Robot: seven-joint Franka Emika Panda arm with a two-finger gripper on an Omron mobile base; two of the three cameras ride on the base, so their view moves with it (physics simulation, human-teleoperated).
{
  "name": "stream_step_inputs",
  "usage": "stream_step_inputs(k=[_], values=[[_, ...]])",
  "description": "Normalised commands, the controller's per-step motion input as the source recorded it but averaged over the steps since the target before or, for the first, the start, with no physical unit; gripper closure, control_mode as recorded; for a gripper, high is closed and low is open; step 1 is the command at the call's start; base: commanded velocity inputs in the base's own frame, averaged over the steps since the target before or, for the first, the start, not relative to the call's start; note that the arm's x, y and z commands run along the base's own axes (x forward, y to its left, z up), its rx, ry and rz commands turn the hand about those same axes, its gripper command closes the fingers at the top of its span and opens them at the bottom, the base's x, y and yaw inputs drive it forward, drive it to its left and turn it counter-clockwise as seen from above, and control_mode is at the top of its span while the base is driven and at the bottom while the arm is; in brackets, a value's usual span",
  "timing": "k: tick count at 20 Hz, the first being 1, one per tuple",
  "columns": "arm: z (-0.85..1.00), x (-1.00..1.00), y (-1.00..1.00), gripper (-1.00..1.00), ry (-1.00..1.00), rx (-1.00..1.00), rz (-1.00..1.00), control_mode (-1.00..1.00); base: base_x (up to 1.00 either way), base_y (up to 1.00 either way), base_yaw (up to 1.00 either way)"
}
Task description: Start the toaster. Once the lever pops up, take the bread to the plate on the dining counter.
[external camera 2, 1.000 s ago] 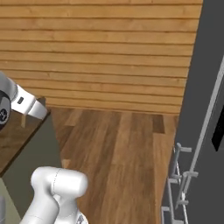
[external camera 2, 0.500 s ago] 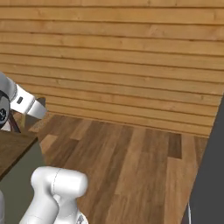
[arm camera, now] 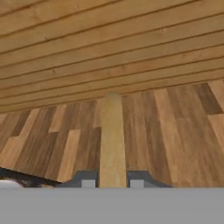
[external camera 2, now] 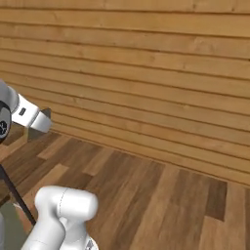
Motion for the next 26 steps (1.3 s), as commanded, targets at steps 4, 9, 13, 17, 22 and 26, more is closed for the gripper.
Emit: stream_step_inputs(k=[4,9,13,17,22,26], values=[[0.00,0.00,0.00,1.00,0.00,0.00,0.00,1.00,1.00,-0.37,0.42],[0.00,0.00,0.00,1.00,0.00,0.00,0.00,1.00,1.00,-0.32,0.53],[0.00,0.00,0.00,1.00,0.00,0.00,0.00,1.00,1.00,-0.23,0.60],[0.00,0.00,0.00,1.00,0.00,0.00,0.00,1.00,1.00,-0.11,0.68],[0.00,0.00,0.00,1.00,0.00,0.00,0.00,1.00,0.93,-0.05,0.72],[0.00,0.00,0.00,1.00,0.00,0.00,0.00,1.00,0.84,-0.13,0.71]])
